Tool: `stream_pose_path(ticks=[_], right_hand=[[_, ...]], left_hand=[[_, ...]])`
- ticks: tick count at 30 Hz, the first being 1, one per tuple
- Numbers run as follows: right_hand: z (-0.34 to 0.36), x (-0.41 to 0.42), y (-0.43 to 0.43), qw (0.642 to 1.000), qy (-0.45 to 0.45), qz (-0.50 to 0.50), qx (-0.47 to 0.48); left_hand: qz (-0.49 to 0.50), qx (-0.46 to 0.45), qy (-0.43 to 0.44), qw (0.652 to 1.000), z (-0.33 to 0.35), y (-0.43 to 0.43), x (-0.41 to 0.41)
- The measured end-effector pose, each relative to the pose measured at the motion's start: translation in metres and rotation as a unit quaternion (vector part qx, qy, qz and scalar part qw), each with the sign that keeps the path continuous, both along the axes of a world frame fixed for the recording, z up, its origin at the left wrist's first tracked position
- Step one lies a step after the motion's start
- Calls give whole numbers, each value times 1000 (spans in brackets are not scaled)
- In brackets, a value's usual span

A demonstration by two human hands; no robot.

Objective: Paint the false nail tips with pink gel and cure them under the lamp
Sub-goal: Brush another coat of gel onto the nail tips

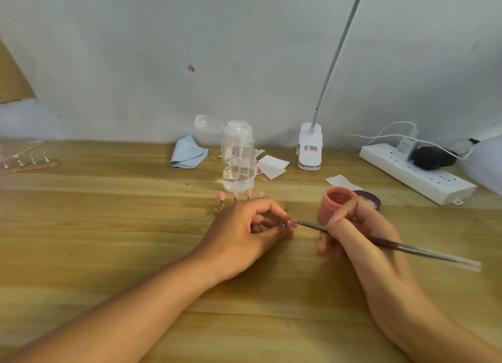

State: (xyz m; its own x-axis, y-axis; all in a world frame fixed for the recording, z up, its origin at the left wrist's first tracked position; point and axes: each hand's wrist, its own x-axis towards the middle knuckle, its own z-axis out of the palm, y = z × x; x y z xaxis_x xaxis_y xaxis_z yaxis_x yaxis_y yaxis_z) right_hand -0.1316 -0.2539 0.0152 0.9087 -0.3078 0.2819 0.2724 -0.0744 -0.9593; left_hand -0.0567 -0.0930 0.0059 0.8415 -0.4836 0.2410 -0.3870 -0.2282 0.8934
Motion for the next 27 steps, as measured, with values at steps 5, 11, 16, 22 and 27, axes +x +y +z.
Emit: stream_pose_path(ticks=[5, 11, 16, 22, 27], right_hand=[[-1, 2, -1, 1000, 4, -3, -5], [-2, 1, -1, 1000, -6, 3, 3], [-4, 5, -5, 1000, 1, -25, 6], [3, 1, 2, 987, -143, -68, 7], [-2, 5, 2, 980, -132, -64, -138]], left_hand=[[0, 1, 4, 1000, 0, 0, 0], [9, 8, 8, 1000, -1, 0, 1], [8, 8, 5, 1000, -1, 0, 2], [3, -3, -11, 1000, 0, 1, 1], [19, -39, -55, 998, 5, 2, -6]])
